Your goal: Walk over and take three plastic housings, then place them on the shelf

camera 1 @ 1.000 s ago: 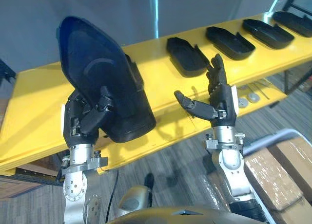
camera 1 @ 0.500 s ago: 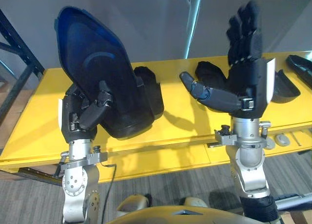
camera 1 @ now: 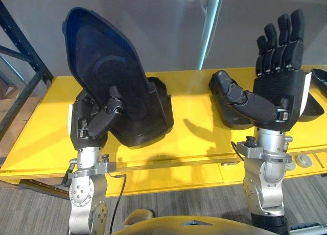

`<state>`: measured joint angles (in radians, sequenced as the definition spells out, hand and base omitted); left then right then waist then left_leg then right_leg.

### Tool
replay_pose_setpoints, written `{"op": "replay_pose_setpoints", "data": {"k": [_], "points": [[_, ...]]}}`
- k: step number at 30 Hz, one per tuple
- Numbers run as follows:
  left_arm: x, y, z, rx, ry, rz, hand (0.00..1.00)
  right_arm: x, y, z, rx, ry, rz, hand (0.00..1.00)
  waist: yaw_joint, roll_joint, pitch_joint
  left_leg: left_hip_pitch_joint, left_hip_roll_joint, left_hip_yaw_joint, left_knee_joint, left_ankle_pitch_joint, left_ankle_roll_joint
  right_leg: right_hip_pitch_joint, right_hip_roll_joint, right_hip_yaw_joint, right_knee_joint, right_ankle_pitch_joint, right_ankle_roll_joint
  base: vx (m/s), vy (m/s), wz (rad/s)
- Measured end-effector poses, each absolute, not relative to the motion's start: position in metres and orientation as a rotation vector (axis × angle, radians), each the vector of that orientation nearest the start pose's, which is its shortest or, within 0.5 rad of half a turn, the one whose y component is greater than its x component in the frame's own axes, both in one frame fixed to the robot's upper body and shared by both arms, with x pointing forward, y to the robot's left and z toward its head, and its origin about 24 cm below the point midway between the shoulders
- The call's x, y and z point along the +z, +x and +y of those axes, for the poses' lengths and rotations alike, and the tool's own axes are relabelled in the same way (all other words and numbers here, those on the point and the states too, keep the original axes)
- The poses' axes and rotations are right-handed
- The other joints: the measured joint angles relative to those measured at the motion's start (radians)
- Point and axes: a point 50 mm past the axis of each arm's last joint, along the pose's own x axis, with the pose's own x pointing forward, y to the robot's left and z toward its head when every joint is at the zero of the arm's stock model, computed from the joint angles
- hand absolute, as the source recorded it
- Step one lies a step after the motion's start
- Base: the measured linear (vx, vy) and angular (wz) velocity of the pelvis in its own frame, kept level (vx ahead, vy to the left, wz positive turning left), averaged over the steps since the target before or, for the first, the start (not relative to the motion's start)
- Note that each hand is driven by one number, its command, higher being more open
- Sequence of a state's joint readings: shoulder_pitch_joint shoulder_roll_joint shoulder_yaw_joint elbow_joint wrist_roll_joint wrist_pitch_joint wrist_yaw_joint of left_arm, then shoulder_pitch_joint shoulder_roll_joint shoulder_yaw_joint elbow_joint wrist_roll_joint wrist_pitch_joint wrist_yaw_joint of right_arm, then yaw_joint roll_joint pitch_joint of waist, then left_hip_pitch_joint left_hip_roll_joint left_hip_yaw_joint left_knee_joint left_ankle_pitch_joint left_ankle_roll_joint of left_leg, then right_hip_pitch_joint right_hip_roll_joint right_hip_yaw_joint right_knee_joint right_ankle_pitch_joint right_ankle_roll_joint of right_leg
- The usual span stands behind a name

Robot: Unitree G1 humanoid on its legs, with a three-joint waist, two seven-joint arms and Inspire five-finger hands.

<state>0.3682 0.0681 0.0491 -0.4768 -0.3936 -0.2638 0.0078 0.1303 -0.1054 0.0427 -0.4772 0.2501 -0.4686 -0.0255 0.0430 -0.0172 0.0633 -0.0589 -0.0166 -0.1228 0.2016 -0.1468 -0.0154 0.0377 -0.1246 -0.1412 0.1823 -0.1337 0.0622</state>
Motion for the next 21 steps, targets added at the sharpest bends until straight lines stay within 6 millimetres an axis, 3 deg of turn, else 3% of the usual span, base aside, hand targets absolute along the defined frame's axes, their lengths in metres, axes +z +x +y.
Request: {"op": "replay_pose_setpoints", "data": {"k": [1, 2, 4, 5, 6, 7, 8, 9, 11, 12, 13, 15, 16, 17, 18, 19, 20, 21], "points": [[0.101, 0.173, 0.192, 0.130, -0.281, -0.394, 0.00, 0.157, 0.192, -0.165, 0.018, 0.177, -0.792, 1.00, -0.017, -0.009, -0.001, -0.011, 0.042, 0.113, 0.001, -0.007, -0.002, 0.009, -0.019, -0.038, -0.007, 0.004, 0.002, -0.03, 0.037, 0.80], [0.100, 0.174, 0.190, 0.125, -0.283, -0.390, 0.00, 0.156, 0.192, -0.164, 0.020, 0.175, -0.788, 1.00, -0.027, -0.009, -0.001, -0.024, 0.063, 0.158, 0.027, -0.004, 0.003, 0.014, -0.029, -0.059, -0.006, 0.004, 0.002, -0.05, 0.065, 0.97], [0.091, 0.177, 0.188, 0.115, -0.291, -0.354, 0.00, 0.156, 0.193, -0.166, 0.022, 0.180, -0.781, 1.00, -0.023, 0.000, -0.003, -0.089, 0.161, 0.202, 0.169, 0.005, 0.015, 0.020, -0.070, -0.094, 0.012, 0.003, 0.002, -0.06, 0.166, 0.60], [0.088, 0.177, 0.187, 0.117, -0.294, -0.341, 0.00, 0.156, 0.194, -0.165, 0.023, 0.182, -0.778, 1.00, -0.024, -0.009, 0.003, -0.098, 0.183, 0.203, 0.198, 0.008, 0.016, 0.025, -0.089, -0.101, 0.018, 0.002, 0.003, -0.05, 0.268, 0.33], [0.082, 0.178, 0.187, 0.122, -0.299, -0.313, 0.00, 0.156, 0.194, -0.165, 0.016, 0.187, -0.776, 1.00, -0.025, -0.011, 0.004, -0.104, 0.219, 0.200, 0.226, 0.027, 0.013, 0.032, -0.136, -0.104, 0.032, -0.005, 0.018, -0.05, 0.334, 0.29], [0.076, 0.179, 0.186, 0.128, -0.302, -0.288, 0.00, 0.157, 0.194, -0.166, 0.003, 0.198, -0.777, 1.00, -0.029, -0.006, 0.003, -0.101, 0.242, 0.194, 0.230, 0.063, 0.010, 0.034, -0.186, -0.102, 0.048, -0.013, 0.056, -0.04, 0.375, 0.25], [0.074, 0.179, 0.186, 0.132, -0.304, -0.281, 0.00, 0.157, 0.195, -0.166, -0.002, 0.212, -0.779, 1.00, -0.033, 0.004, 0.003, -0.096, 0.251, 0.184, 0.225, 0.095, 0.011, 0.034, -0.204, -0.097, 0.055, -0.020, 0.077, -0.06, 0.435, 0.17], [0.072, 0.179, 0.186, 0.144, -0.308, -0.273, 0.00, 0.157, 0.198, -0.167, -0.011, 0.248, -0.777, 1.00, -0.041, 0.030, 0.008, -0.072, 0.243, 0.133, 0.202, 0.136, -0.040, 0.030, -0.233, -0.075, 0.072, -0.033, 0.138, -0.11, 0.521, 0.03], [0.072, 0.180, 0.188, 0.168, -0.307, -0.274, 0.00, 0.148, 0.205, -0.162, -0.036, 0.289, -0.733, 1.00, -0.052, 0.046, -0.001, -0.049, 0.189, 0.146, 0.163, -0.010, -0.145, 0.017, -0.271, -0.011, 0.045, -0.035, 0.140, -0.12, 0.609, 0.05], [0.074, 0.181, 0.188, 0.164, -0.302, -0.284, 0.00, 0.145, 0.207, -0.160, -0.045, 0.307, -0.716, 1.00, -0.051, 0.033, 0.004, -0.053, 0.173, 0.157, 0.165, -0.021, -0.165, 0.018, -0.289, 0.016, 0.035, -0.032, 0.141, -0.11, 0.489, -0.06], [0.075, 0.181, 0.191, 0.169, -0.292, -0.287, 0.00, 0.136, 0.211, -0.154, -0.048, 0.337, -0.660, 1.00, -0.045, -0.002, 0.018, -0.058, 0.140, 0.190, 0.189, -0.041, -0.144, 0.021, -0.316, 0.052, 0.006, 0.019, 0.094, -0.07, 0.343, -0.27], [0.073, 0.181, 0.193, 0.189, -0.292, -0.269, 0.00, 0.128, 0.214, -0.140, -0.019, 0.362, -0.590, 1.00, -0.041, -0.002, 0.022, -0.081, 0.140, 0.206, 0.239, -0.083, -0.123, 0.022, -0.320, 0.050, -0.030, 0.184, 0.143, -0.13, 0.417, -0.29], [0.072, 0.182, 0.192, 0.178, -0.286, -0.258, 0.00, 0.126, 0.212, -0.134, -0.010, 0.363, -0.577, 1.00, -0.042, 0.005, 0.024, -0.077, 0.145, 0.217, 0.238, -0.089, -0.106, 0.016, -0.313, 0.041, -0.039, 0.284, 0.129, -0.16, 0.498, -0.19], [0.073, 0.182, 0.191, 0.158, -0.264, -0.261, 0.00, 0.128, 0.212, -0.130, -0.002, 0.357, -0.581, 1.00, -0.039, 0.009, 0.023, -0.071, 0.149, 0.242, 0.220, -0.084, -0.081, 0.003, -0.308, 0.027, -0.060, 0.376, 0.094, -0.11, 0.387, -0.22], [0.074, 0.182, 0.191, 0.145, -0.244, -0.263, 0.00, 0.128, 0.211, -0.128, 0.000, 0.351, -0.584, 1.00, -0.035, 0.012, 0.018, -0.070, 0.149, 0.260, 0.202, -0.075, -0.067, -0.010, -0.308, 0.015, -0.068, 0.397, 0.071, -0.06, 0.291, -0.29], [0.077, 0.184, 0.192, 0.115, -0.215, -0.274, 0.00, 0.130, 0.212, -0.125, -0.001, 0.339, -0.592, 1.00, -0.035, 0.003, 0.007, -0.068, 0.147, 0.283, 0.164, -0.050, -0.033, -0.037, -0.285, -0.015, -0.025, 0.352, 0.050, -0.01, 0.184, -0.14], [0.082, 0.188, 0.192, 0.090, -0.197, -0.293, 0.00, 0.132, 0.211, -0.125, -0.002, 0.324, -0.605, 1.00, -0.041, -0.002, 0.005, -0.068, 0.141, 0.280, 0.129, -0.027, -0.026, -0.036, -0.232, -0.023, 0.016, 0.253, 0.062, 0.02, 0.142, -0.05], [0.084, 0.190, 0.193, 0.078, -0.188, -0.304, 0.00, 0.134, 0.210, -0.125, -0.002, 0.324, -0.613, 1.00, -0.042, -0.004, 0.001, -0.066, 0.135, 0.279, 0.110, -0.015, -0.024, -0.036, -0.209, -0.025, 0.024, 0.214, 0.069, 0.08, 0.126, 0.04]]}}
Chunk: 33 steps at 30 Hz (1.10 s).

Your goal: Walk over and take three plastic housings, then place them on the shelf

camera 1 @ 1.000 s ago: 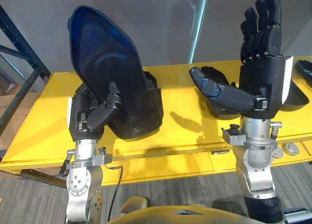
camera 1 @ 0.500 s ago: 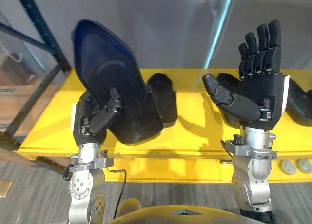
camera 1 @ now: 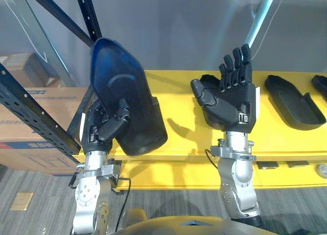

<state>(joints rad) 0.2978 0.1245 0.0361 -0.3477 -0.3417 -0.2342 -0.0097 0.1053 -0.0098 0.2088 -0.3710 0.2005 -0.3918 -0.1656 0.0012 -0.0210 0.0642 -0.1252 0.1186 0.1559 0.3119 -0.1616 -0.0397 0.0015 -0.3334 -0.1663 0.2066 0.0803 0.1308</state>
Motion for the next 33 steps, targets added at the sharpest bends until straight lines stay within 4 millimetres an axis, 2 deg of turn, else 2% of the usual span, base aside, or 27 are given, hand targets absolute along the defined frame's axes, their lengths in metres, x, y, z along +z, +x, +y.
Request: {"op": "replay_pose_setpoints", "data": {"k": [1, 2, 5, 7, 10, 12, 17, 22, 29, 33], "points": [[0.089, 0.195, 0.193, 0.061, -0.172, -0.324, 0.00, 0.136, 0.210, -0.127, -0.004, 0.320, -0.624, 1.00, -0.001, -0.002, -0.002, -0.002, -0.018, -0.004, -0.033, 0.033, -0.004, 0.001, 0.033, 0.001, -0.004, -0.056, 0.004, 0.08, 0.101, 0.02], [0.094, 0.201, 0.192, 0.050, -0.152, -0.334, 0.00, 0.136, 0.211, -0.130, -0.010, 0.310, -0.624, 1.00, -0.004, -0.003, -0.005, -0.002, -0.040, -0.004, -0.056, 0.054, 0.000, 0.007, 0.047, 0.001, -0.028, -0.070, -0.005, 0.07, 0.109, 0.04], [0.098, 0.208, 0.189, 0.033, -0.122, -0.343, 0.00, 0.134, 0.211, -0.138, -0.028, 0.274, -0.616, 1.00, -0.015, 0.011, 0.003, -0.005, -0.055, -0.015, -0.082, 0.079, 0.007, 0.041, 0.052, -0.005, -0.095, -0.077, -0.018, 0.01, 0.031, 0.19], [0.097, 0.209, 0.189, 0.032, -0.091, -0.326, 0.00, 0.133, 0.213, -0.146, -0.022, 0.228, -0.612, 1.00, -0.015, 0.020, 0.005, -0.002, -0.057, -0.013, -0.091, 0.093, -0.002, 0.070, 0.060, -0.024, -0.153, -0.076, -0.016, -0.03, -0.056, 0.01], [0.088, 0.209, 0.190, 0.039, -0.089, -0.272, 0.00, 0.133, 0.213, -0.154, -0.012, 0.173, -0.611, 1.00, -0.008, 0.032, 0.006, 0.035, -0.032, -0.005, -0.150, 0.131, -0.031, 0.078, 0.085, -0.023, -0.157, -0.095, -0.014, -0.08, -0.130, -0.14], [0.082, 0.210, 0.191, 0.047, -0.074, -0.217, 0.00, 0.134, 0.213, -0.159, 0.005, 0.143, -0.621, 1.00, -0.007, 0.037, 0.003, 0.072, -0.014, 0.009, -0.215, 0.170, -0.054, 0.078, 0.102, -0.021, -0.155, -0.125, 0.010, -0.12, -0.164, -0.21], [0.068, 0.214, 0.191, 0.043, -0.047, -0.105, 0.00, 0.138, 0.211, -0.161, 0.026, 0.145, -0.637, 1.00, -0.031, 0.069, -0.017, 0.134, 0.033, 0.035, -0.334, 0.237, -0.080, 0.068, 0.152, -0.008, -0.153, -0.130, 0.001, -0.07, -0.105, -0.15], [0.062, 0.229, 0.200, 0.142, 0.050, -0.044, 0.00, 0.147, 0.204, -0.151, 0.124, 0.235, -0.668, 1.00, -0.032, 0.069, -0.022, 0.150, 0.044, 0.059, -0.358, 0.254, -0.090, 0.050, 0.163, 0.010, -0.128, -0.126, 0.007, 0.00, -0.029, -0.12], [0.045, 0.251, 0.221, 0.282, 0.068, 0.036, 0.00, 0.139, 0.200, -0.124, 0.306, 0.275, -0.602, 1.00, -0.034, 0.068, -0.024, 0.171, 0.040, 0.074, -0.390, 0.265, -0.089, 0.048, 0.161, 0.020, -0.120, -0.127, 0.006, 0.00, 0.002, -0.04], [0.051, 0.259, 0.241, 0.371, 0.080, 0.021, 0.00, 0.137, 0.198, -0.113, 0.385, 0.282, -0.588, 1.00, -0.038, 0.070, -0.025, 0.170, 0.040, 0.082, -0.391, 0.266, -0.089, 0.042, 0.160, 0.027, -0.114, -0.127, 0.006, -0.01, 0.002, -0.03]]}}
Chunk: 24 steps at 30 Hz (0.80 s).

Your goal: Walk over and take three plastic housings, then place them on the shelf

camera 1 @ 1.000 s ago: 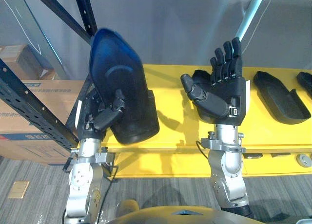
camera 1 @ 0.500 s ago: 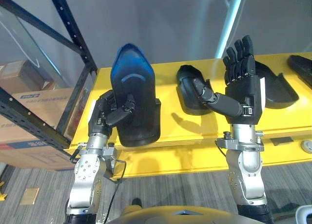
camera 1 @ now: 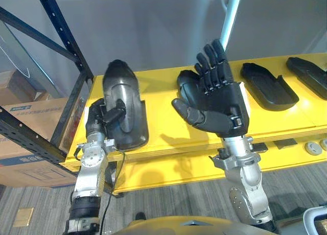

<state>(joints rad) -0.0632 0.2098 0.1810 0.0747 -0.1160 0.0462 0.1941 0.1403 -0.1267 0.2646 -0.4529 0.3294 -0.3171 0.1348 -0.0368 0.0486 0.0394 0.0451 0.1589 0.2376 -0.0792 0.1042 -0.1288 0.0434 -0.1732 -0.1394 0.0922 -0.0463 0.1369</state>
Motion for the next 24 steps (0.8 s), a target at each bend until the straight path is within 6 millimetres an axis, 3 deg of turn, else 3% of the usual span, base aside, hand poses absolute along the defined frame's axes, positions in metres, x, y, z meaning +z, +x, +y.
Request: {"op": "replay_pose_setpoints", "data": {"k": [3, 13, 21, 22, 24], "points": [[0.059, 0.264, 0.255, 0.405, 0.091, 0.003, 0.00, 0.137, 0.198, -0.106, 0.446, 0.263, -0.572, 1.00, 0.000, 0.004, -0.001, -0.001, -0.004, 0.000, -0.002, 0.001, 0.001, -0.002, -0.004, 0.001, 0.003, 0.000, 0.000, 0.00, 0.000, 0.00], [0.046, 0.285, 0.271, 0.401, 0.072, 0.114, 0.00, 0.144, 0.202, -0.080, 0.643, 0.239, -0.551, 1.00, -0.018, 0.042, 0.010, -0.035, -0.014, 0.005, -0.004, 0.005, 0.009, -0.045, -0.017, 0.001, 0.030, -0.002, 0.001, -0.01, 0.002, 0.01], [0.054, 0.313, 0.270, 0.356, 0.057, 0.182, 0.00, 0.153, 0.205, -0.070, 0.723, 0.198, -0.567, 1.00, -0.027, 0.064, 0.045, -0.076, -0.016, 0.009, -0.003, 0.026, 0.013, -0.110, -0.022, 0.012, 0.077, -0.012, 0.003, 0.00, 0.001, 0.01], [0.056, 0.317, 0.269, 0.348, 0.053, 0.181, 1.00, 0.154, 0.206, -0.069, 0.732, 0.193, -0.568, 1.00, -0.027, 0.065, 0.056, -0.076, -0.017, 0.009, -0.003, 0.027, 0.014, -0.113, -0.023, 0.012, 0.083, -0.014, 0.003, 0.00, 0.000, 0.00], [0.062, 0.321, 0.267, 0.326, 0.053, 0.169, 1.00, 0.154, 0.206, -0.068, 0.733, 0.192, -0.567, 1.00, -0.031, 0.067, 0.073, -0.077, -0.018, 0.012, -0.003, 0.027, 0.014, -0.115, -0.025, 0.013, 0.085, -0.016, 0.002, 0.00, 0.000, 0.00]]}}
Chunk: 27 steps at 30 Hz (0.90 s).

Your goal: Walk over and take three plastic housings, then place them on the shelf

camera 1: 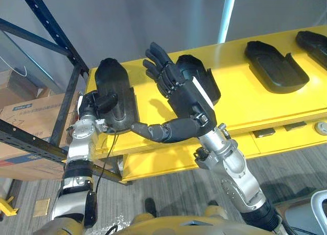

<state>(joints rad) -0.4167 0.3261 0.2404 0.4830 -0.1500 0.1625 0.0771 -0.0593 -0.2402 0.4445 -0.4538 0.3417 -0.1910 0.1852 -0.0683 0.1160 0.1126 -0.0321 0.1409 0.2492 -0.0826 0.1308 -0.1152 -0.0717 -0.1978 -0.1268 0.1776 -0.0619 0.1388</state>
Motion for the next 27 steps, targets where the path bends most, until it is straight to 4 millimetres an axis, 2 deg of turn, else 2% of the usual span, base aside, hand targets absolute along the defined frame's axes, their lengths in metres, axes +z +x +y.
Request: {"op": "replay_pose_setpoints", "data": {"k": [6, 18, 24, 27], "points": [[0.084, 0.339, 0.265, 0.292, 0.082, 0.146, 1.00, 0.159, 0.209, -0.067, 0.730, 0.189, -0.581, 1.00, -0.006, 0.000, 0.023, -0.028, -0.006, 0.018, 0.001, 0.014, 0.008, -0.043, -0.008, 0.009, 0.021, -0.001, 0.000, 0.00, 0.002, -0.01], [0.093, 0.346, 0.268, 0.323, 0.100, 0.131, 1.00, 0.157, 0.205, -0.060, 0.766, 0.201, -0.566, 1.00, -0.016, 0.002, 0.058, -0.018, -0.004, 0.059, 0.000, 0.003, 0.010, -0.049, -0.011, 0.026, 0.030, 0.001, 0.005, -0.01, 0.006, -0.03], [0.096, 0.347, 0.266, 0.265, 0.156, 0.129, 1.00, 0.151, 0.202, -0.059, 0.776, 0.209, -0.542, 1.00, -0.015, 0.002, 0.058, -0.007, -0.005, 0.058, 0.000, 0.012, 0.013, -0.034, -0.012, 0.022, 0.028, 0.001, 0.005, 0.00, 0.001, 0.01], [0.096, 0.348, 0.263, 0.247, 0.250, 0.125, 1.00, 0.147, 0.199, -0.057, 0.784, 0.217, -0.522, 1.00, -0.014, 0.002, 0.058, 0.008, -0.006, 0.058, -0.003, 0.009, 0.013, -0.012, -0.014, 0.019, 0.023, 0.001, 0.005, 0.00, 0.000, 0.00]]}}
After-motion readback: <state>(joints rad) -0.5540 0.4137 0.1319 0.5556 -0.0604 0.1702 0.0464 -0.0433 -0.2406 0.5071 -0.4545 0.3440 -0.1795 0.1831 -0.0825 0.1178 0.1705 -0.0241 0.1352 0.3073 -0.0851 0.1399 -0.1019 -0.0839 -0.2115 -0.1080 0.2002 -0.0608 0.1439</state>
